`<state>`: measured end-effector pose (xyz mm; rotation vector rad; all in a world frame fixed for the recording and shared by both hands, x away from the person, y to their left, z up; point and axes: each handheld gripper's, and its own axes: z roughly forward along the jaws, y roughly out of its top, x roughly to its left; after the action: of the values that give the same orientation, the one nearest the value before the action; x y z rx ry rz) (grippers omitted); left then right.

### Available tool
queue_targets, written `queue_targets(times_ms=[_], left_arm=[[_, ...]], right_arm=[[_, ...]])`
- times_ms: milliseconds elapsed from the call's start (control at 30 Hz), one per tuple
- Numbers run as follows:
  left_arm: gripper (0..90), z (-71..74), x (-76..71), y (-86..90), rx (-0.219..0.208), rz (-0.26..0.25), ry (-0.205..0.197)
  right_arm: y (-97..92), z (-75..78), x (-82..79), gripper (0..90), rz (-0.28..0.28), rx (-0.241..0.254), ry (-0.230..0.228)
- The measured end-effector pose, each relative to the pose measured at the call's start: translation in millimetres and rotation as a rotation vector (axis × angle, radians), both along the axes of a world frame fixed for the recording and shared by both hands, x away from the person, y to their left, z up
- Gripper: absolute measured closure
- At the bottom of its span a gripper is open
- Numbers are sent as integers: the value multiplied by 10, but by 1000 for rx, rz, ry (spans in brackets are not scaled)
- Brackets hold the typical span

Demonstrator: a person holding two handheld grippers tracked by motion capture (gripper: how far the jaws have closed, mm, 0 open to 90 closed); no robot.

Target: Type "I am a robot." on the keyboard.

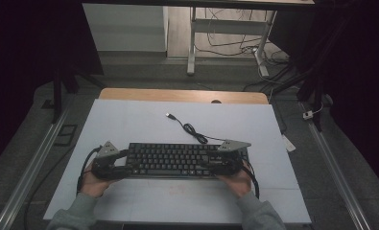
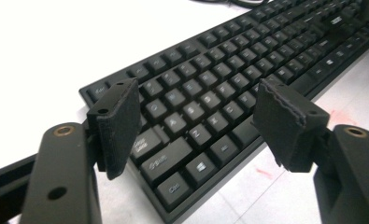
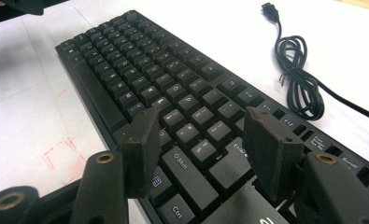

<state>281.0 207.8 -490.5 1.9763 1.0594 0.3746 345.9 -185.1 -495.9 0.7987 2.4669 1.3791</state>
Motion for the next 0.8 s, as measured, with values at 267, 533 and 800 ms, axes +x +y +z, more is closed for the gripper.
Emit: queue_targets(times_ms=[267, 533, 800], left_arm=[[387, 128, 168, -109, 3, -73, 44], [501, 167, 242, -258, 12, -150, 63], [804, 92, 227, -409, 33, -213, 75]], right_arm=[[-35, 13, -4, 467, -5, 8, -5], [-53, 15, -2, 467, -5, 2, -4], [-35, 7, -3, 468, 1, 0, -8]])
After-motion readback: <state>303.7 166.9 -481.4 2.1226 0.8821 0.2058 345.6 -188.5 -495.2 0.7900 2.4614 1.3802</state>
